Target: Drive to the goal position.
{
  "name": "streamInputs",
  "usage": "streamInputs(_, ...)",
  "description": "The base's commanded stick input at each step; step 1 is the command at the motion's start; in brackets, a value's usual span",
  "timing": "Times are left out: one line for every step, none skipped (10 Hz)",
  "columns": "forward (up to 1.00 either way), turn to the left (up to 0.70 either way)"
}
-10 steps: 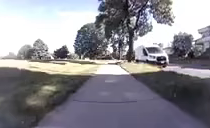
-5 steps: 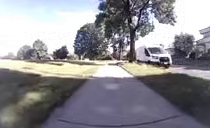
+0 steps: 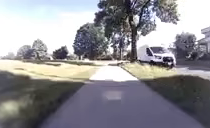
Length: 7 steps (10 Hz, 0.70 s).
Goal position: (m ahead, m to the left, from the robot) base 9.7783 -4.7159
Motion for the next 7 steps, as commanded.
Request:
streamInputs(0.09, 0.00)
streamInputs(0.07, 0.00)
streamInputs(0.07, 0.00)
streamInputs(0.07, 0.00)
streamInputs(0.07, 0.00)
streamInputs(0.07, 0.00)
streamInputs(0.07, 0.00)
